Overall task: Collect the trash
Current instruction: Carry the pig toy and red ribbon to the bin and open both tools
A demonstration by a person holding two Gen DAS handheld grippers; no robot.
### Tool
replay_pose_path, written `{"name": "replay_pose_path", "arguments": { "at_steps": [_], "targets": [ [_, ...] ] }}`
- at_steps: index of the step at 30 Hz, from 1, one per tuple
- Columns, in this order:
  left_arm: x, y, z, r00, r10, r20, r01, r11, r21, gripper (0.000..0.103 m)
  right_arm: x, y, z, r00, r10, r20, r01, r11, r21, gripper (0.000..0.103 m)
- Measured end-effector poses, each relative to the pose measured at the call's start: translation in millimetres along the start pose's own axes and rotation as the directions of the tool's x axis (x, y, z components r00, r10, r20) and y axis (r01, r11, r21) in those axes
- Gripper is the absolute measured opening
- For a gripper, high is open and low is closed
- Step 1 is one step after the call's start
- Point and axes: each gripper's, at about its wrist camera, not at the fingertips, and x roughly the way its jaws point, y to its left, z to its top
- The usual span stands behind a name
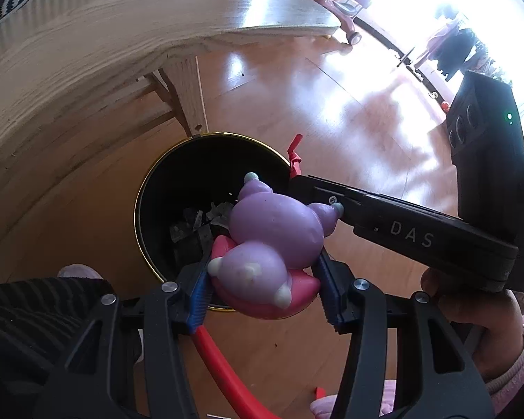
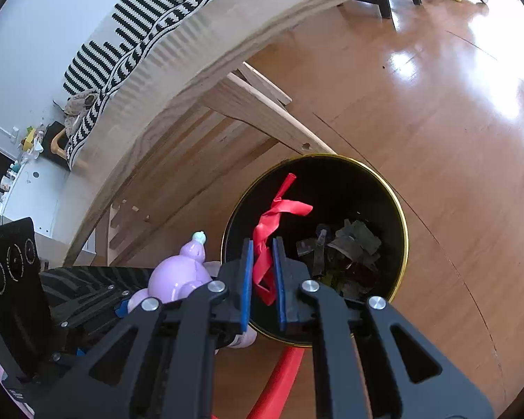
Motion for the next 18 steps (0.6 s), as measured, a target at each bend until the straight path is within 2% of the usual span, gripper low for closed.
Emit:
{"name": "replay_pose_path", "arguments": {
  "at_steps": [14,18],
  "targets": [
    [4.0,-0.7,-0.5,1.000,0.012,-0.002,-0.012,1.000,0.003,0.051,-2.9,-7.2,8.7,1.000,-0.013,0.023,0.012,1.000,0.009,0.012],
    [5.7,-2.5,-0.1,0.995,0.095,0.001,-0.095,0.995,0.000,0.052,-0.9,-2.3,8.7,0.998,-0.059,0.015,0.060,0.998,-0.022,0.012]
  ]
}}
